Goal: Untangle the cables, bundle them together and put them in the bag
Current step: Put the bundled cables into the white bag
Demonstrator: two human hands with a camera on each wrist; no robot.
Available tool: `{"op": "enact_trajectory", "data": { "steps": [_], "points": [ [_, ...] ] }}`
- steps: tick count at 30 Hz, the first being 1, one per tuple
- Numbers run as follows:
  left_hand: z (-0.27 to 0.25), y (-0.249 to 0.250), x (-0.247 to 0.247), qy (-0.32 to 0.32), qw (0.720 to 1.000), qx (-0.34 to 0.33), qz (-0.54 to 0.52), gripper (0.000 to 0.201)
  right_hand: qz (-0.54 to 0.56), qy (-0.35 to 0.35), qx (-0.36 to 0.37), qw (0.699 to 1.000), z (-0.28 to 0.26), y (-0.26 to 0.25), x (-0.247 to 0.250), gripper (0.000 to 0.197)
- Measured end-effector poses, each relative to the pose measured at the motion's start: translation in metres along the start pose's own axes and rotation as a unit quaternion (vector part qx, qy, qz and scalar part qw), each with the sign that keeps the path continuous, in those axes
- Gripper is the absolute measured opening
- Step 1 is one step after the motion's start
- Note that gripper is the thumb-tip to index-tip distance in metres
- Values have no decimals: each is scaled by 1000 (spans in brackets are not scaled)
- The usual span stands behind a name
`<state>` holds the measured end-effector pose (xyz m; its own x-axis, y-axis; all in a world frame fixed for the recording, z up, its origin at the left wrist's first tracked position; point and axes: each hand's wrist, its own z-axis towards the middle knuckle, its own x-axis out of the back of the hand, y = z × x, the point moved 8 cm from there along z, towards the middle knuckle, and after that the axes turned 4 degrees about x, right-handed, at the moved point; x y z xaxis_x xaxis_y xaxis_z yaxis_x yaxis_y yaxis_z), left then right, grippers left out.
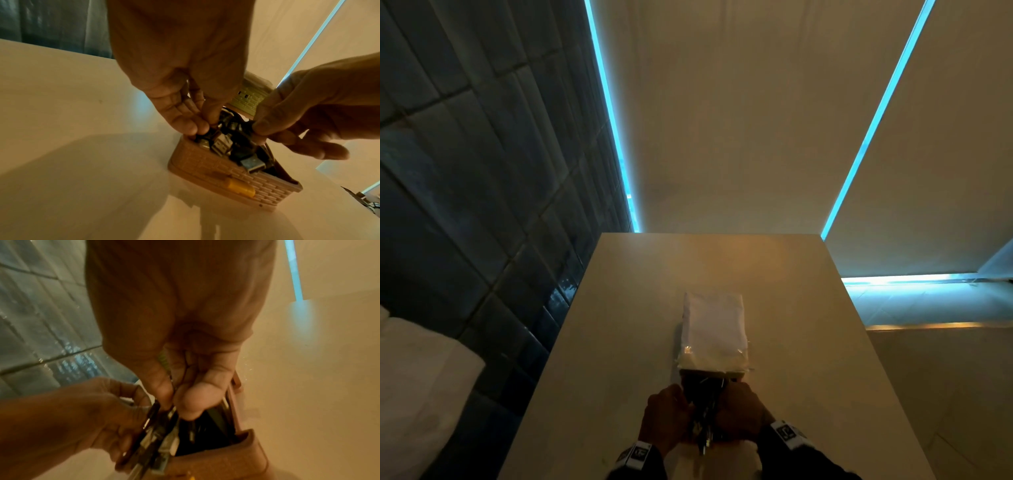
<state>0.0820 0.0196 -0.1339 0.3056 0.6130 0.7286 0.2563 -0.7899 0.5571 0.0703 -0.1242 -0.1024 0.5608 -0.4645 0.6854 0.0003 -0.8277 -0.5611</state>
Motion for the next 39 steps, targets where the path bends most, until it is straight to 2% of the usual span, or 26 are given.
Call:
{"op": "enact_trajectory", "data": {
  "steps": [4, 7, 8, 11, 14, 16, 18, 20, 23, 28, 31, 34, 36, 39],
  "points": [
    [0, 1, -1, -3, 1000, 2, -13, 22, -34, -12, -61, 997, -11, 29, 2, 26],
    [-3, 6, 1, 6, 1000, -17, -7, 25, -31, -16, -88, 995, -10, 37, -15, 50],
    [-4, 7, 2, 8, 1000, -27, -9, 27, -35, -15, -90, 995, -10, 36, -19, 51],
    [-10, 11, 2, 9, 998, -50, -21, 33, -51, -18, -103, 993, -12, 32, -21, 48],
    [-14, 10, 1, 3, 997, -63, -40, 31, -56, -37, -90, 994, -13, 34, -22, 49],
    [-14, 8, -2, -19, 997, -62, -42, 28, -24, -63, -83, 994, -14, 36, -21, 45],
    [-14, 7, -8, -57, 996, -67, -24, 28, 17, -72, -92, 993, -13, 39, -13, 33],
    [-14, 9, -11, -77, 994, -74, -4, 31, 46, -42, -99, 993, -10, 43, -6, 27],
    [-13, 14, -10, -67, 995, -79, 4, 34, 7, -7, -112, 994, -4, 48, -9, 44],
    [-15, 18, -7, -60, 994, -92, 3, 26, -21, 12, -97, 995, 0, 43, -20, 43],
    [-18, 21, -5, -89, 992, -92, 7, 26, -2, 9, -86, 996, 0, 44, -20, 37],
    [-20, 20, -6, -121, 990, -73, 21, 39, 36, -7, -67, 997, -4, 36, -6, 31],
    [-22, 20, -11, -141, 986, -69, 60, 44, 50, -26, -58, 997, -4, 33, -6, 38],
    [-21, 21, -15, -142, 982, -69, 100, 56, 5, -34, -30, 999, 0, 28, -14, 45]
  ]
}}
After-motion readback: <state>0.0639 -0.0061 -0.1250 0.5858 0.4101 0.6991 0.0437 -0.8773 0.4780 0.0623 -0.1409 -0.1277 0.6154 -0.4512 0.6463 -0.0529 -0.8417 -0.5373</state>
